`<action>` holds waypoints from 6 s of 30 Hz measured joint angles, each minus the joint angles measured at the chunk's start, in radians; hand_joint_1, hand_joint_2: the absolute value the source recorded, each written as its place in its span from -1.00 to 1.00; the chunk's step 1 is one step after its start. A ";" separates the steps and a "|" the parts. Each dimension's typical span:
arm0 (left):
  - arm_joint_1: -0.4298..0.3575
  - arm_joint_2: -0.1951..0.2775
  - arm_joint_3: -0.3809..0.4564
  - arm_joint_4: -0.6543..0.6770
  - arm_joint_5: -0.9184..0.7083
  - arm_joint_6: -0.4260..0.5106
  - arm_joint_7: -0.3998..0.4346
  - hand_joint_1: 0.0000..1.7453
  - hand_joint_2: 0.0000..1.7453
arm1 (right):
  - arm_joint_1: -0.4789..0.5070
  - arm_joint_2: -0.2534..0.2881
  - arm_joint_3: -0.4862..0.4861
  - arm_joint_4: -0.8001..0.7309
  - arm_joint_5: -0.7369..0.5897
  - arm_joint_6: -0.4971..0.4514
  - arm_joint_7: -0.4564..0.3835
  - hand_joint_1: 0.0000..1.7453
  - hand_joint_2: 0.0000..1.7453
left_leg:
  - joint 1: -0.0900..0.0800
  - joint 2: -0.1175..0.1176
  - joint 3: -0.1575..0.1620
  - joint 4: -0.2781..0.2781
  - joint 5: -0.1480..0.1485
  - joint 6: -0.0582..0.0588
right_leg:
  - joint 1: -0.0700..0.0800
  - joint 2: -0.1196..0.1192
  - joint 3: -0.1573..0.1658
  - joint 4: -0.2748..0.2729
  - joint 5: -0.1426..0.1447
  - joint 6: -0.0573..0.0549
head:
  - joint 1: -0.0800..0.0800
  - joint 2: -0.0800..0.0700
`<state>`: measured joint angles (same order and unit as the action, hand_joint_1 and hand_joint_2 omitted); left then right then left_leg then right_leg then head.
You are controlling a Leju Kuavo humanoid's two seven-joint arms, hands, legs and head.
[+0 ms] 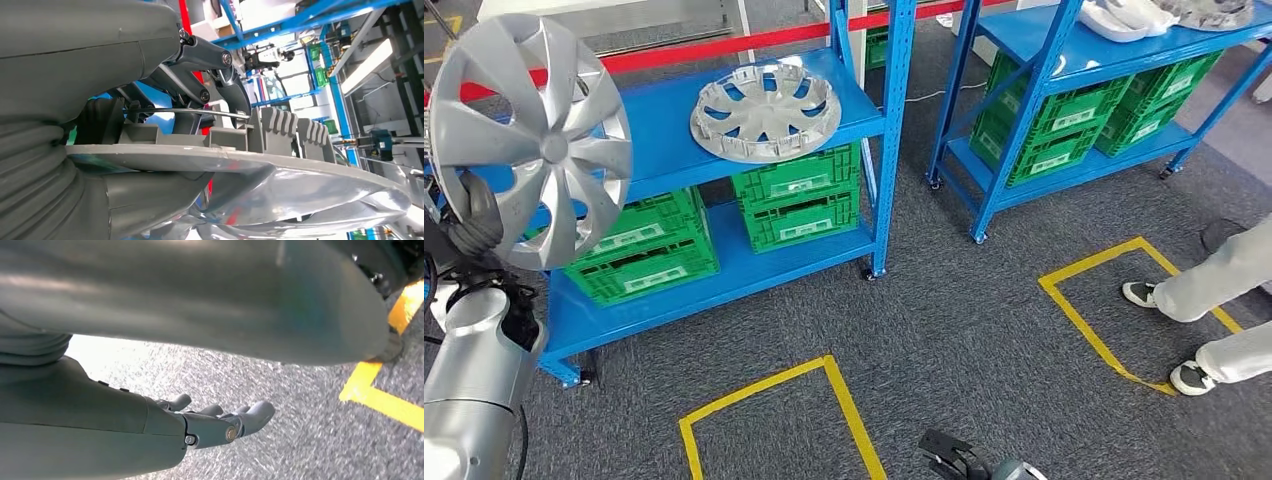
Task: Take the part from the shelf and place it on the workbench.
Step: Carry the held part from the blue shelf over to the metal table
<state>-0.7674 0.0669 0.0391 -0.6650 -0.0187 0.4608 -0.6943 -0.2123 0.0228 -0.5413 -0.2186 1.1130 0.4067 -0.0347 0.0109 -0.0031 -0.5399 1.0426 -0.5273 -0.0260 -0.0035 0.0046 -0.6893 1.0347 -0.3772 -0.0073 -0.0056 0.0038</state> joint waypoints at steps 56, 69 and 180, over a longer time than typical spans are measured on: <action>0.028 0.008 -0.008 -0.059 0.013 0.034 0.000 1.00 1.00 | -0.001 -0.006 0.001 -0.002 -0.015 0.019 -0.009 -1.00 -1.00 | 0.005 0.005 -0.129 0.215 0.019 -0.020 | 0.000 -0.003 0.031 -0.013 -0.036 -0.027 | 0.003 0.000; 0.029 0.001 -0.010 -0.066 0.001 0.033 0.000 1.00 1.00 | 0.004 -0.006 0.001 -0.002 -0.034 0.030 -0.051 -1.00 -1.00 | 0.002 0.010 -0.084 -0.014 0.081 0.045 | -0.003 -0.001 -0.078 0.280 -0.179 0.031 | 0.007 0.000; -0.032 0.036 -0.069 -0.061 -0.121 0.129 0.000 1.00 1.00 | -0.013 0.033 0.039 -0.008 -0.057 0.029 0.020 -1.00 -1.00 | 0.006 -0.004 -0.236 0.251 -0.008 -0.023 | -0.005 -0.040 0.109 -0.023 -0.092 -0.032 | -0.016 0.000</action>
<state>-0.7998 0.1032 -0.0301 -0.7263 -0.1399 0.5900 -0.6942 -0.2251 0.0558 -0.5019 -0.2266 1.0563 0.4360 -0.0146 0.0171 -0.0072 -0.7762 1.2938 -0.5350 -0.0488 -0.0084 -0.0356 -0.5800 1.0118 -0.4689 -0.0397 -0.0215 0.0038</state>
